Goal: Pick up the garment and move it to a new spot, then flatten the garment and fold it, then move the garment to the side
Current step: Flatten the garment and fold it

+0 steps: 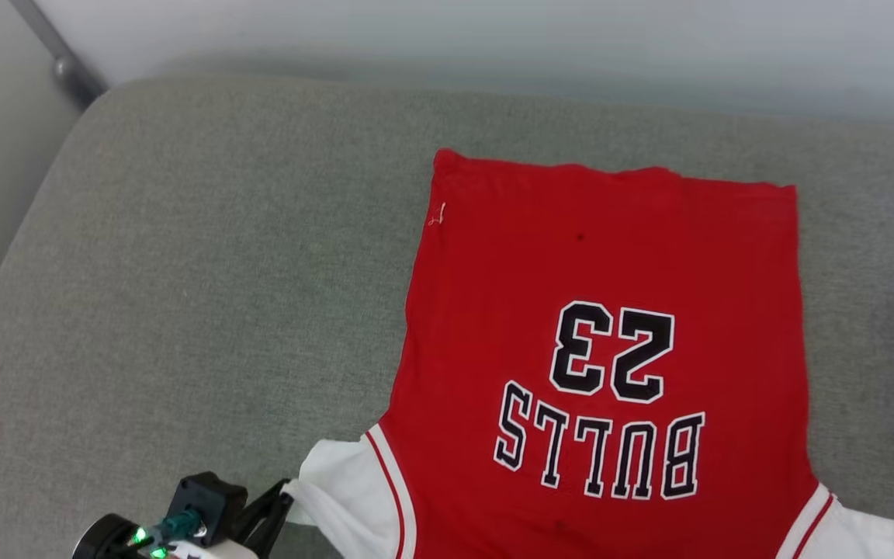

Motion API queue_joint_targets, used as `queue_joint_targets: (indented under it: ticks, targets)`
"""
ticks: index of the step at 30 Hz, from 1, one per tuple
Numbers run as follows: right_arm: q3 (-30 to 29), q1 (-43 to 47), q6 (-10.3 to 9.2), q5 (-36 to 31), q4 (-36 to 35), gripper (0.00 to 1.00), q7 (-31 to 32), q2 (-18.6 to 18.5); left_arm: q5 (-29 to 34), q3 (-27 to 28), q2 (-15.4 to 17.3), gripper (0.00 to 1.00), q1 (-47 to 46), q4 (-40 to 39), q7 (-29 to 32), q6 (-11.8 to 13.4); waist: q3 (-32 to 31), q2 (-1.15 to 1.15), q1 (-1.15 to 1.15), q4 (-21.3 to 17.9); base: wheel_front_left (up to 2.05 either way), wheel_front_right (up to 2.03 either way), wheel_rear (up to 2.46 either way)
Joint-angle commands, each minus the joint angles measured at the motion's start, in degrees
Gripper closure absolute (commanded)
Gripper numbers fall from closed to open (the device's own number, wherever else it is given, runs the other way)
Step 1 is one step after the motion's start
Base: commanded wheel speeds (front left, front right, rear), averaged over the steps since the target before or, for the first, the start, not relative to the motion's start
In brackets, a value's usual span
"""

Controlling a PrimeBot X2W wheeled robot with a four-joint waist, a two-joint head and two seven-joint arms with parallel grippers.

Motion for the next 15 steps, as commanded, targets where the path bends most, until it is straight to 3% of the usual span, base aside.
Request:
queue_joint_targets:
  ticks: [1, 8, 15]
  targets:
    - [0.53, -2.61, -0.06, 0.01, 1.04, 0.0, 1.46, 0.62, 0.43, 0.4, -0.28, 1.0, -1.06, -0.12, -0.43, 0.08, 4.24, 0.0, -0.01, 2.54, 0.0, 0.0, 0.0]
    - [4.81, -20.01, -0.06, -3.34, 11.15, 0.0, 14.0, 6.02, 3.28, 0.97, -1.72, 1.0, -4.98, -1.43, -1.02, 0.52, 12.27, 0.0, -0.01, 5.7, 0.0, 0.0, 0.0]
    - [5.34, -28.85, -0.06, -8.52, 19.27, 0.0, 21.13, 11.96, 5.56, 1.24, -2.36, 1.0, -6.7, -4.17, -1.92, 1.77, 18.84, 0.0, -0.01, 7.93, 0.0, 0.0, 0.0]
